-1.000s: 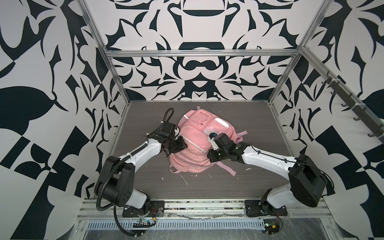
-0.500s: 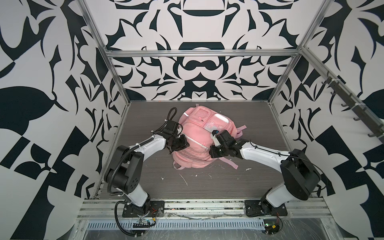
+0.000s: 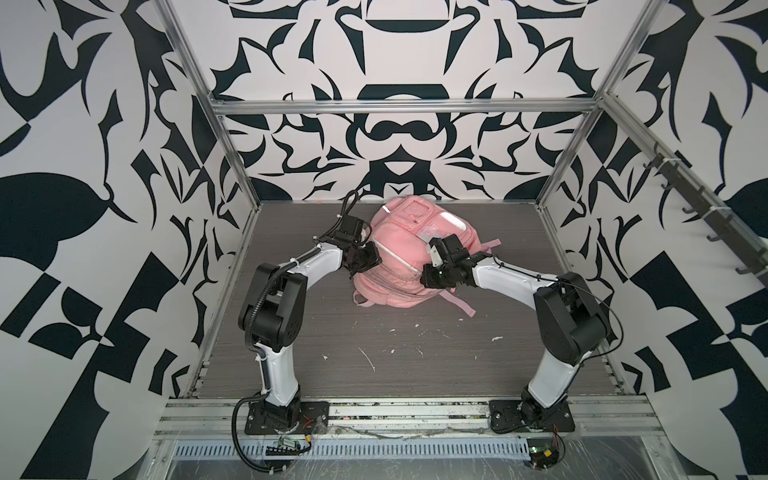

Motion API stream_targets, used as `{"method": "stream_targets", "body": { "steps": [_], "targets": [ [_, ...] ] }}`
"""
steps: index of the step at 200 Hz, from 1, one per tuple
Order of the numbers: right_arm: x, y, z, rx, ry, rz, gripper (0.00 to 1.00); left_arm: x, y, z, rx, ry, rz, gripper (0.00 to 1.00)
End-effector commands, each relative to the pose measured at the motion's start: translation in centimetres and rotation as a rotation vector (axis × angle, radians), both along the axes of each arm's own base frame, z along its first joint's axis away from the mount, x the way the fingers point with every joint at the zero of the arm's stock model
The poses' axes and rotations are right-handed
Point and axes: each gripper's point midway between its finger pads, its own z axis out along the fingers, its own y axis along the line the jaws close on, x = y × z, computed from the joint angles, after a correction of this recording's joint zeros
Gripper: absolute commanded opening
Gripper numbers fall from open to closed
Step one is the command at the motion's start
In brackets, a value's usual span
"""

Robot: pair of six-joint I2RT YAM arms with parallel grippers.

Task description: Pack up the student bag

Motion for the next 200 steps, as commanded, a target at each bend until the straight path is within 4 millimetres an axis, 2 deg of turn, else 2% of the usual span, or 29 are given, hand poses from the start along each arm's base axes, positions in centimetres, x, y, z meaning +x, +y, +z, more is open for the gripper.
{"method": "stream_targets", "body": {
  "steps": [1,41,89,107,110,122,132,175,200],
  "targets": [
    [1.6,0.7,1.9,0.033,-0.046,0.011,0.33,1.0,1.3,-0.8,0.041,0.010,0.018,0.29],
    [0.8,0.5,2.9,0.051,-0.048,0.013,0.48,0.6,1.4,-0.4,0.049,0.003,0.002,0.34],
    [-1.8,-0.3,4.9,0.074,-0.077,0.031,0.59,-0.7,2.0,2.2,0.050,-0.044,-0.013,0.50],
    [-2.7,-1.1,5.3,0.058,-0.085,0.026,0.65,-1.2,2.4,3.4,0.053,-0.069,-0.016,0.60],
    [-2.9,-1.2,5.4,0.055,-0.087,0.026,0.69,-1.3,2.4,3.6,0.055,-0.072,-0.018,0.62],
    [-3.4,-1.9,5.8,0.042,-0.097,0.020,0.75,-1.7,2.8,4.3,0.069,-0.083,-0.020,0.67],
    [-3.9,-2.3,6.0,0.035,-0.106,0.017,0.76,-2.1,3.1,4.8,0.083,-0.092,-0.019,0.71],
    [-4.6,-4.5,6.8,-0.044,-0.159,-0.005,0.88,-3.7,4.8,6.6,0.132,-0.138,-0.002,0.79],
    [-4.6,-5.7,7.3,-0.087,-0.193,-0.027,0.90,-4.6,6.3,7.2,0.170,-0.173,0.018,0.84]
  ]
}}
